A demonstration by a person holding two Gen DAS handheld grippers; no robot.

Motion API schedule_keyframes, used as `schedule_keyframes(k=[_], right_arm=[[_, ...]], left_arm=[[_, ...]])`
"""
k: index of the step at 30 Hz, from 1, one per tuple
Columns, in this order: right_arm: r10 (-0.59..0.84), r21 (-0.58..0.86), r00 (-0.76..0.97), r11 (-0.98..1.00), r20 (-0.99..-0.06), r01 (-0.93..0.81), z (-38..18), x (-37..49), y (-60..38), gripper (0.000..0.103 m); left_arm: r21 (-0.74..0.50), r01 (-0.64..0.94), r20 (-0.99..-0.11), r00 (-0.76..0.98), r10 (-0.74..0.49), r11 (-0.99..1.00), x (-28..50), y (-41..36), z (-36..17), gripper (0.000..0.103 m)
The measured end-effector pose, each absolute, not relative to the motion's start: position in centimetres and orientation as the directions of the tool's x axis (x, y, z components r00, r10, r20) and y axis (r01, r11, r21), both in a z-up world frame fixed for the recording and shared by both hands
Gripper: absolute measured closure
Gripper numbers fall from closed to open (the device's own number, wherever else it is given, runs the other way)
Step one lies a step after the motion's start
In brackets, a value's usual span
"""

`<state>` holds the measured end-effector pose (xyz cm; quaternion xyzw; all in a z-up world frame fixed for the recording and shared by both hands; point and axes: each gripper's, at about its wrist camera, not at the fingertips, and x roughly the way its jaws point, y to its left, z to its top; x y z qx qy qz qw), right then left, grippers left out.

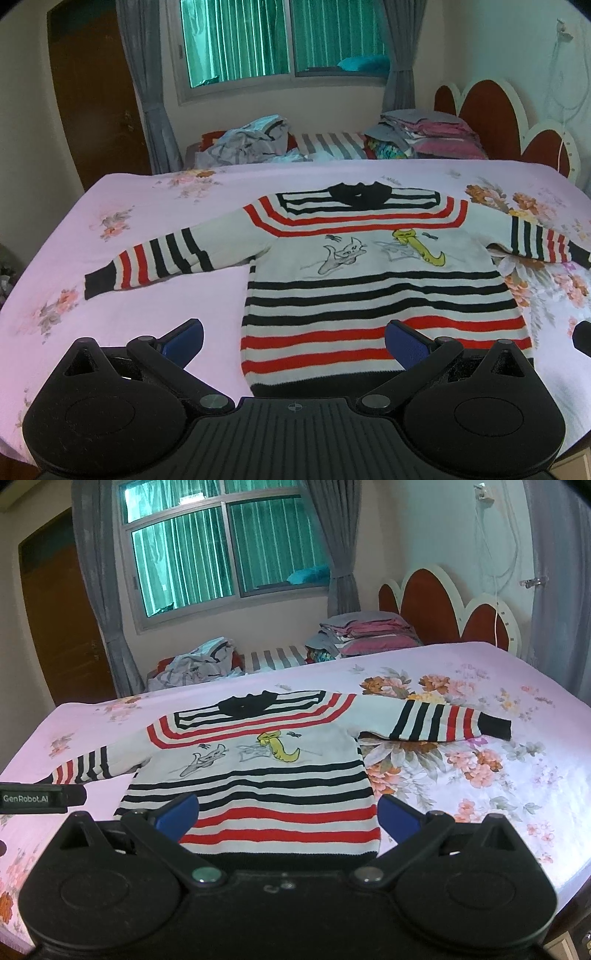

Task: Fold small clothes
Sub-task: 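Grasp the black cuff of a sweater sleeve with the right tool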

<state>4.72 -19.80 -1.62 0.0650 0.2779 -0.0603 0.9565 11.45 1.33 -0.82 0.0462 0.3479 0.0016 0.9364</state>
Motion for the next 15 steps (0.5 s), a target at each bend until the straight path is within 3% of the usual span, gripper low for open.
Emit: schedule_keyframes(k=[15], right_arm=[[-0.170,0.112,0.827,0.957,-0.535,0.269,-2.3,10.4,-21.0,0.000]], left_arm=[[0.070,0.076,-0.675,0.738,-0.009,0.995,19.9,2.6,-2.9,0.000]])
